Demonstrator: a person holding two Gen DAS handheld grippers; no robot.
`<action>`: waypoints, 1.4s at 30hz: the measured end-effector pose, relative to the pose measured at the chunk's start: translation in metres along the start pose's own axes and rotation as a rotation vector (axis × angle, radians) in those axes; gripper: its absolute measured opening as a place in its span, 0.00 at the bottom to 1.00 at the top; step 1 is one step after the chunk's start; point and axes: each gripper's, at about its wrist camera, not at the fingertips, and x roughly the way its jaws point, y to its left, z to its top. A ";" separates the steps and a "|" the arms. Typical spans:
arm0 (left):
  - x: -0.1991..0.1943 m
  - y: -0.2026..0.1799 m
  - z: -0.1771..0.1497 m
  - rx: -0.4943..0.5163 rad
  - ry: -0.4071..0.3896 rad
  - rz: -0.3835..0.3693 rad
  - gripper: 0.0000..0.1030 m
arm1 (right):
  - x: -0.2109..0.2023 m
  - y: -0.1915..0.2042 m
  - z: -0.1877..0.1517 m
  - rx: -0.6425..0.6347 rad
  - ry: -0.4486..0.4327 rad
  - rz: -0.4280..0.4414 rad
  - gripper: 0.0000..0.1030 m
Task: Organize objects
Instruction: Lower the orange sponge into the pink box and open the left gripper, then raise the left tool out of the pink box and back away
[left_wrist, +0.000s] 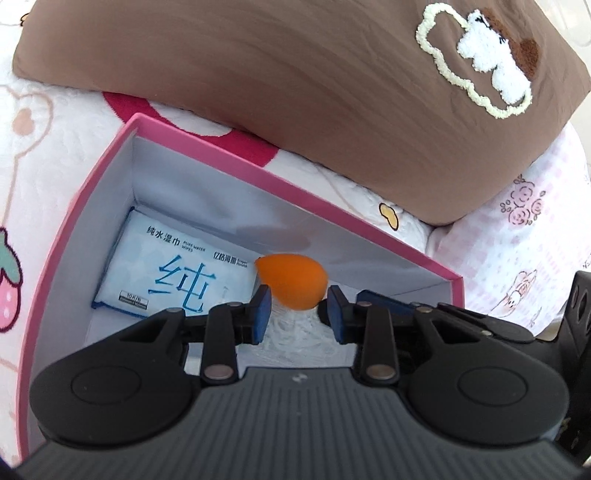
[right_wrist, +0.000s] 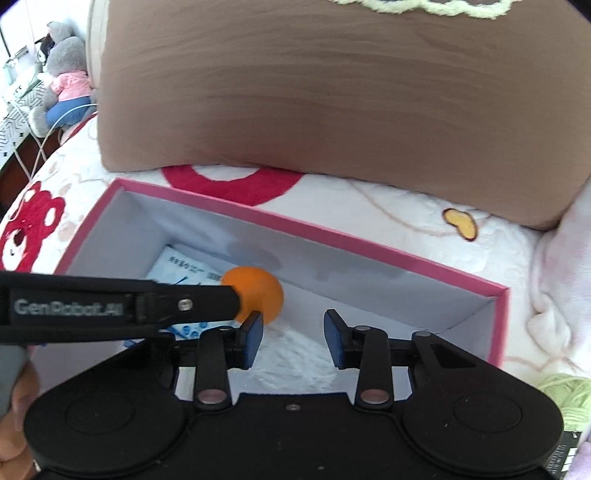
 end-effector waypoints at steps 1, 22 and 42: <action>-0.001 -0.001 -0.001 0.005 -0.002 0.008 0.30 | -0.002 -0.001 0.000 -0.001 -0.004 -0.003 0.40; -0.080 -0.031 -0.035 0.164 0.033 0.160 0.32 | -0.093 0.003 -0.037 -0.103 -0.094 0.149 0.40; -0.179 -0.079 -0.085 0.285 0.019 0.199 0.61 | -0.203 0.025 -0.078 -0.212 -0.172 0.232 0.78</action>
